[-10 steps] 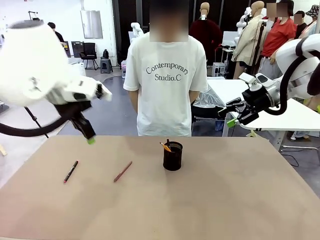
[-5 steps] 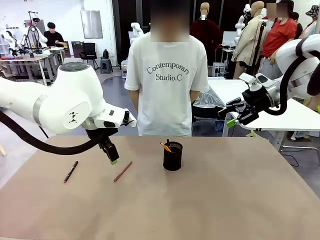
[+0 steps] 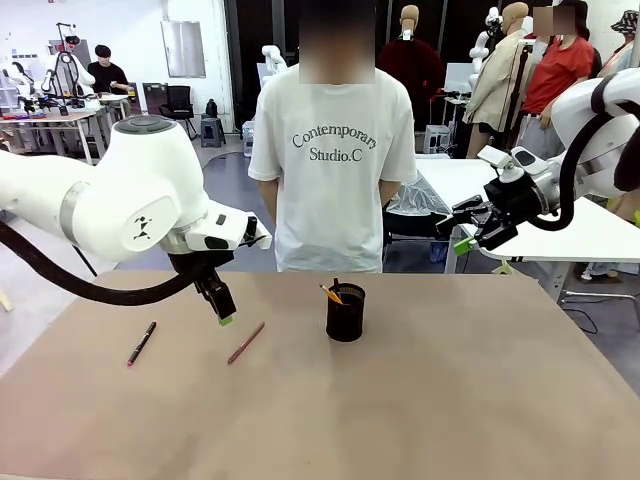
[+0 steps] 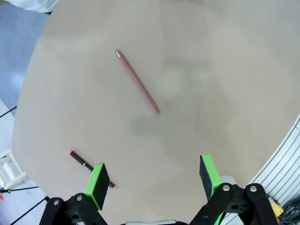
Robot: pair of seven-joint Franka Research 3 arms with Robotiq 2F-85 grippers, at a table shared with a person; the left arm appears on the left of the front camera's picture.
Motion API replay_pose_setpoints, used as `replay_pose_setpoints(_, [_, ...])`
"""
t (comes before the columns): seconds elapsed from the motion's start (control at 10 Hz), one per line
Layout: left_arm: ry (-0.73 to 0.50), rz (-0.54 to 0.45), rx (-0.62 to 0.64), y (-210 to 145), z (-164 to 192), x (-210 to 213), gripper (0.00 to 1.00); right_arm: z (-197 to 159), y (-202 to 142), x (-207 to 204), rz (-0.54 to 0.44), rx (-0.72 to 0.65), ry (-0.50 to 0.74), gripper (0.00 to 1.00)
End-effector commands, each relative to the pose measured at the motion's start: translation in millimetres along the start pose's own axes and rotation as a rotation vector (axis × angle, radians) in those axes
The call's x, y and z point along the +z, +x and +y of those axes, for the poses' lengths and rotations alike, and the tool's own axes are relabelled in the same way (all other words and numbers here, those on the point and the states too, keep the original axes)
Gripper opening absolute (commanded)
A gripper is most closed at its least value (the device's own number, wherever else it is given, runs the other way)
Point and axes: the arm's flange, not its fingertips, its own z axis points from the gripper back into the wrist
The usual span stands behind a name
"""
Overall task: Place the pens into the pen holder.
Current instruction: Pick up a writing instrument from the table and place it into the Pen holder.
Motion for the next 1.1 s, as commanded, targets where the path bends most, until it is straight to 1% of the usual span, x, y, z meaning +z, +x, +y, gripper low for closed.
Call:
replay_pose_setpoints(0.0, [-0.023, 0.024, 0.031, 17.1, 7.6, -18.1, 1.00, 0.1, 3.2, 0.3, -0.006, -0.002, -0.002, 1.00])
replay_pose_setpoints(0.1, [-0.026, 0.049, 0.070, 30.6, 17.9, -34.0, 1.00, 0.1, 3.2, 0.3, -0.006, -0.002, -0.002, 1.00])
replay_pose_setpoints(0.3, [0.005, 0.056, 0.134, 53.0, 28.0, -62.2, 1.00, 0.1, 3.2, 0.3, -0.006, -0.002, -0.002, 1.00])
replay_pose_setpoints(0.5, [-0.033, 0.073, 0.213, 66.1, 35.1, -87.3, 1.00, 0.1, 3.2, 0.3, -0.006, -0.002, -0.002, 1.00])
replay_pose_setpoints(0.8, [-0.052, 0.075, 0.223, 81.5, 36.5, -131.1, 1.00, 0.1, 3.2, 0.3, -0.006, -0.002, -0.002, 1.00])
replay_pose_setpoints(1.0, [-0.052, 0.058, 0.228, 85.4, 38.3, -152.7, 1.00, 0.1, 3.2, 0.3, -0.006, -0.002, -0.002, 1.00])
